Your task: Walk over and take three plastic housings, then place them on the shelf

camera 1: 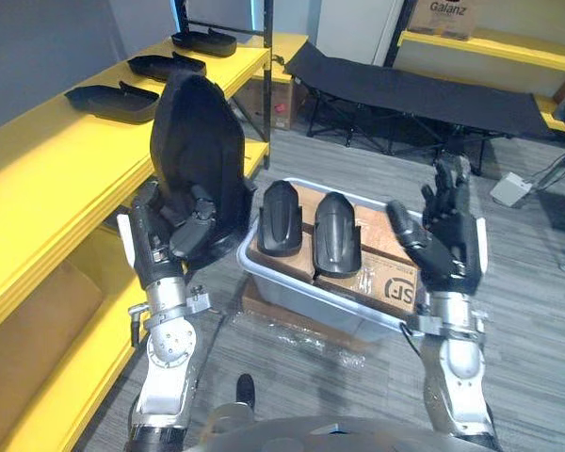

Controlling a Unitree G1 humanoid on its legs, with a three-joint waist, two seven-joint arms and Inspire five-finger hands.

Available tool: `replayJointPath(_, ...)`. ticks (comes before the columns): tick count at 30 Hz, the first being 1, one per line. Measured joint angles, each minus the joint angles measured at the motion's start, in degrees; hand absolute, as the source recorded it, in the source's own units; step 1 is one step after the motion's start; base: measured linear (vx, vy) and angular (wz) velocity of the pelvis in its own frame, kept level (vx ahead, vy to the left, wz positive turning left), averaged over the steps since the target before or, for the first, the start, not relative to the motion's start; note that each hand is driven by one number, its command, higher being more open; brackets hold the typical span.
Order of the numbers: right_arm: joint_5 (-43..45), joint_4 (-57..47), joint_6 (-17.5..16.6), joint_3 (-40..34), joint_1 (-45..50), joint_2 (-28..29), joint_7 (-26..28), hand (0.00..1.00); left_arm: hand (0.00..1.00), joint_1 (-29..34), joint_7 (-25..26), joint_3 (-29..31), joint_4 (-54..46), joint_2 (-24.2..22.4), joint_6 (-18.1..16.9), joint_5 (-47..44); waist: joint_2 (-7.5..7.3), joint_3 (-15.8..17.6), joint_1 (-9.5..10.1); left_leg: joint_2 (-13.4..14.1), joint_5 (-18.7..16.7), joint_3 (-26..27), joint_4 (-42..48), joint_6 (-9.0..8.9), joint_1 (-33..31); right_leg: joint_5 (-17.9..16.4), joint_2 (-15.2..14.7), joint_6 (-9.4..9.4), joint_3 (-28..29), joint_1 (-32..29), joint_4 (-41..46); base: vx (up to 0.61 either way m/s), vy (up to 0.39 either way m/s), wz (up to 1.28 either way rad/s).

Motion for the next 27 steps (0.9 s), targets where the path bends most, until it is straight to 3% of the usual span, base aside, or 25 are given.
replayJointPath(3, 5.64, 0.00, 2.85, -0.50, 3.83, 0.08, 6.12, 1.00, 0.00, 2.03, 0.87, 1.11, -0.07, 0.57, 0.00, 1.37, 0.96, -0.57, -1.07, 0.02, -0.14, 0.97, 0.01, -0.12, -0.23, 0.08, -0.42, -0.03, 0.96, -0.83, 0.10, 0.04, 0.007, -0.16)
replayJointPath(5, 5.57, 0.04, 4.91, -0.65, 5.68, 0.11, 7.09, 1.00, 0.00, 2.25, 0.75, 1.24, -0.07, 0.56, -0.01, 1.08, 1.23, -0.70, -1.66, 0.02, -0.26, 1.14, 0.01, -0.20, -0.22, 0.09, -0.46, -0.01, 1.13, -0.91, 0.08, 0.04, 0.004, -0.09)
replayJointPath(10, 5.05, 2.26, 8.40, -0.93, 6.42, 0.24, 7.16, 1.00, 0.00, 5.18, -1.51, 2.44, -0.19, -0.51, -0.89, -7.74, 2.11, -1.21, -2.17, 0.62, -0.63, 2.08, 0.02, -0.58, -0.20, 0.09, -0.15, -0.01, 2.32, -1.68, 0.12, 0.04, -0.014, -0.15)
replayJointPath(13, 5.00, 6.49, 10.73, -1.34, 6.06, 0.56, 5.36, 1.00, 0.00, 7.25, -1.76, 4.02, -0.21, -2.51, -1.63, -10.70, 2.28, -1.24, -1.52, 0.52, -0.58, 1.41, 0.03, -0.70, -0.31, 0.02, 0.23, -0.09, 1.62, -1.34, 0.09, 0.03, -0.015, 0.09)
replayJointPath(17, 7.22, 11.35, 14.83, -0.99, 6.08, 1.63, 4.90, 1.00, 0.00, 10.14, -0.21, 7.50, -2.23, -4.59, -1.60, -10.58, 2.95, -1.10, -0.18, -0.22, -0.10, -3.58, 0.02, -1.22, -1.09, -1.27, 0.59, -0.12, -3.54, 0.77, 0.33, 0.02, -0.037, 0.59)
replayJointPath(24, -0.21, 11.64, 15.42, 5.68, 1.38, -0.40, 6.11, 1.00, 0.00, 16.88, 0.87, 16.57, -8.77, -7.52, -2.60, -12.94, 3.82, -0.94, 5.99, -1.76, 2.03, -12.35, 0.02, -1.54, -4.22, -4.42, 1.54, 0.60, -15.37, 4.09, 3.40, -0.01, -0.066, 0.87)
replayJointPath(25, -1.20, 11.66, 15.39, 5.67, 0.75, -0.39, 5.82, 1.00, 0.00, 17.52, 0.61, 17.01, -8.79, -7.86, -2.81, -13.24, 3.79, -0.92, 6.07, -1.69, 1.55, -11.21, 0.01, -0.94, -4.72, -4.64, 1.64, 0.80, -16.89, 4.65, 3.54, -0.04, -0.036, 1.29)
replayJointPath(27, -1.88, 11.73, 15.23, 5.32, -0.38, -0.91, 3.26, 1.00, 0.00, 19.16, -2.69, 17.25, -8.75, -8.19, -3.00, -16.23, 3.16, -0.24, 5.85, -0.47, -0.50, -1.08, 1.70, 1.95, -5.72, -4.84, 1.65, 1.09, -24.12, 7.14, 4.29, -0.06, -0.022, 1.76)
